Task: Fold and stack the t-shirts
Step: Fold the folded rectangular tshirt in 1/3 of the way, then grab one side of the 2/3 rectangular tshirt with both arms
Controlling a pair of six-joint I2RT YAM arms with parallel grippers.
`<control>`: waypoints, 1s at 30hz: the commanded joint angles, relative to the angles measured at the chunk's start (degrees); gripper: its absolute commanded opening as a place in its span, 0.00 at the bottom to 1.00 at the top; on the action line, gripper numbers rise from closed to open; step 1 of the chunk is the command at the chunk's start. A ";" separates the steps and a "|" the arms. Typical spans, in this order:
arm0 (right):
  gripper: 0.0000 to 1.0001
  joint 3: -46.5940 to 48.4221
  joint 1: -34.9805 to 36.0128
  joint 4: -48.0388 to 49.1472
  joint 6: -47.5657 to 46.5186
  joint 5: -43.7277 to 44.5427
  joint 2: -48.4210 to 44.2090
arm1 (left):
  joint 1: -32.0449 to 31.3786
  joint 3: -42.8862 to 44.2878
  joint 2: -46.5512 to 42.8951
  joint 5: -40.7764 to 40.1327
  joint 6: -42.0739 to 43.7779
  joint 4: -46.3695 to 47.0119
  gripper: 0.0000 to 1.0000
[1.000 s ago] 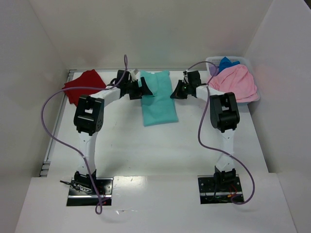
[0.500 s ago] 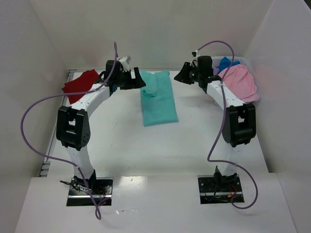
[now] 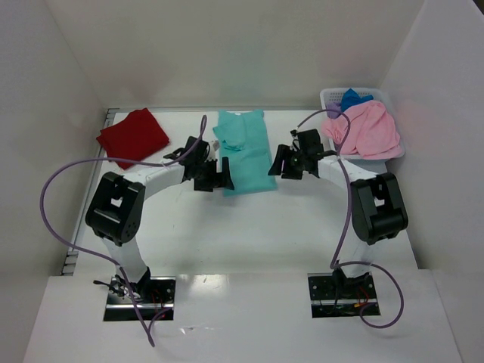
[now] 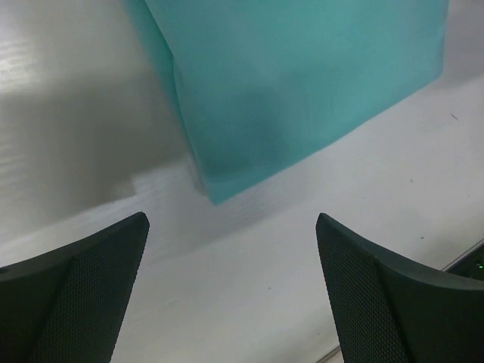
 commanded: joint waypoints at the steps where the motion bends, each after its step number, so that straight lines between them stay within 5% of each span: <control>1: 0.65 -1.45 -0.04 0.94 0.20 1.05 -5.54 | -0.61 -1.96 -5.35 -0.91 -3.35 2.19 0.99; 12: 0.65 -7.17 0.48 3.83 0.73 1.58 -4.77 | -2.28 -6.71 -4.74 -1.00 -7.75 9.84 0.94; 21: 0.65 -5.51 0.48 5.15 0.73 1.58 -1.15 | -2.28 -7.24 -2.19 -2.31 -9.68 11.86 0.81; 30: 0.64 -4.98 0.48 6.39 1.25 1.05 2.35 | -2.28 -6.71 -1.13 -3.98 -10.73 11.86 0.81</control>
